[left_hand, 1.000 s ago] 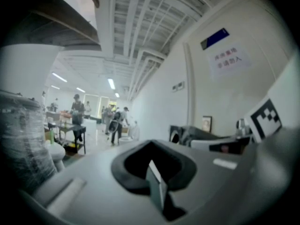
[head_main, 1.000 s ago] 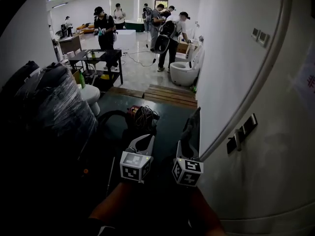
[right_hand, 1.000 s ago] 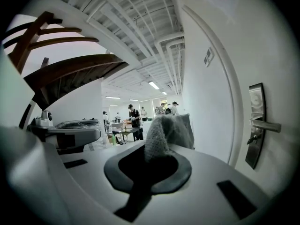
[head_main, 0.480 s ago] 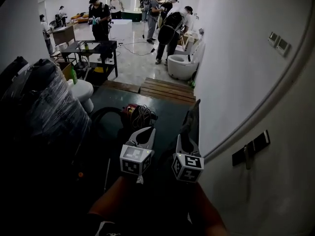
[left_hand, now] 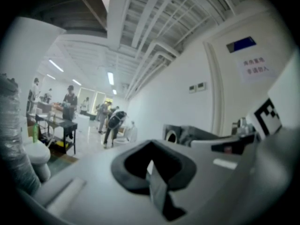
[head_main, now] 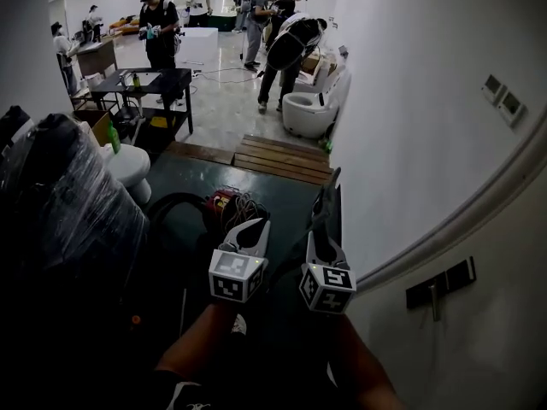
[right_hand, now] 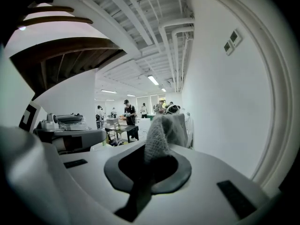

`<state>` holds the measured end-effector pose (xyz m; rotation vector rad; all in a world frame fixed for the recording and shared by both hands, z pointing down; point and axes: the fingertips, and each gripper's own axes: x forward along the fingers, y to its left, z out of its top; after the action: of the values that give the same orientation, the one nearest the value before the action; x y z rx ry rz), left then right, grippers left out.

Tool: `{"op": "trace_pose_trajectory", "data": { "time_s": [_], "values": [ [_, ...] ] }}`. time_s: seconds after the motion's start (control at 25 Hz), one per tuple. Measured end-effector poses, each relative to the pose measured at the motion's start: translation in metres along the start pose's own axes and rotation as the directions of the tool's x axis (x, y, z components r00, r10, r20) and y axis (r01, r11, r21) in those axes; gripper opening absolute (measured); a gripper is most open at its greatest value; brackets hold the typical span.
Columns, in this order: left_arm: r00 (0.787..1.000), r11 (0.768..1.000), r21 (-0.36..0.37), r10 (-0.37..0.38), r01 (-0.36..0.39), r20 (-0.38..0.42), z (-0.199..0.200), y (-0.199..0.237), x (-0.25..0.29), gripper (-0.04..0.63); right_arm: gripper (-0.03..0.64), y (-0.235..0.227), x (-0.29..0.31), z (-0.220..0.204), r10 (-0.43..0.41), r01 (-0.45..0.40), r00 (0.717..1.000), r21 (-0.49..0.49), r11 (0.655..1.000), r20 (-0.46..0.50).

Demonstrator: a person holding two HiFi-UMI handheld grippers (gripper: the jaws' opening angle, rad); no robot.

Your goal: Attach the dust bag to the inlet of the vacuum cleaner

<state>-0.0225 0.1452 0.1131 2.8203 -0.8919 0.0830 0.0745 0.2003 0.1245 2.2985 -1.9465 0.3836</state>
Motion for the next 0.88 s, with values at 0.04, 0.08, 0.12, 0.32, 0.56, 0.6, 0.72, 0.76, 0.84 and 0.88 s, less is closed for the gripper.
{"op": "trace_pose_trajectory", "data": {
  "time_s": [0.04, 0.08, 0.12, 0.32, 0.56, 0.6, 0.72, 0.76, 0.84, 0.88],
  "values": [
    [1.000, 1.000, 0.000, -0.004, 0.004, 0.004, 0.002, 0.006, 0.007, -0.003, 0.005, 0.000, 0.008, 0.003, -0.002, 0.002, 1.000, 0.000, 1.000, 0.000],
    [1.000, 1.000, -0.001, -0.008, 0.008, 0.007, 0.004, 0.012, 0.013, -0.003, 0.005, 0.001, 0.015, 0.006, -0.004, 0.004, 1.000, 0.000, 1.000, 0.000],
    [1.000, 1.000, -0.001, -0.010, 0.010, 0.008, 0.004, 0.019, 0.020, -0.003, 0.005, 0.001, 0.023, 0.008, -0.006, 0.006, 1.000, -0.001, 1.000, 0.000],
    [1.000, 1.000, -0.008, -0.020, 0.020, -0.005, 0.005, 0.048, 0.048, -0.003, 0.005, 0.000, 0.060, 0.014, -0.024, 0.024, 1.000, -0.002, 1.000, -0.018],
    [0.999, 1.000, -0.011, -0.029, 0.029, -0.027, -0.002, 0.079, 0.077, -0.003, 0.005, -0.001, 0.105, 0.016, -0.018, 0.018, 1.000, 0.025, 1.000, -0.026],
    [0.999, 0.999, -0.015, -0.030, 0.029, -0.031, -0.002, 0.085, 0.082, -0.003, 0.005, 0.000, 0.113, 0.015, -0.018, 0.018, 0.999, 0.019, 1.000, -0.030],
    [0.998, 0.999, -0.020, -0.038, 0.037, -0.042, -0.004, 0.100, 0.095, -0.003, 0.005, 0.003, 0.134, 0.009, -0.017, 0.017, 0.999, 0.011, 1.000, -0.042],
    [0.998, 0.999, -0.021, -0.042, 0.041, -0.045, -0.005, 0.104, 0.099, -0.003, 0.005, 0.004, 0.141, 0.008, -0.015, 0.016, 0.999, 0.015, 1.000, -0.045],
    [0.997, 0.998, -0.024, -0.051, 0.050, -0.053, -0.007, 0.109, 0.108, -0.003, 0.005, 0.004, 0.154, 0.008, -0.012, 0.013, 0.998, 0.030, 0.999, -0.054],
    [0.997, 0.998, -0.026, -0.055, 0.054, -0.058, -0.009, 0.112, 0.111, -0.003, 0.005, 0.004, 0.159, 0.008, -0.011, 0.013, 0.998, 0.039, 0.999, -0.059]
  ]
}}
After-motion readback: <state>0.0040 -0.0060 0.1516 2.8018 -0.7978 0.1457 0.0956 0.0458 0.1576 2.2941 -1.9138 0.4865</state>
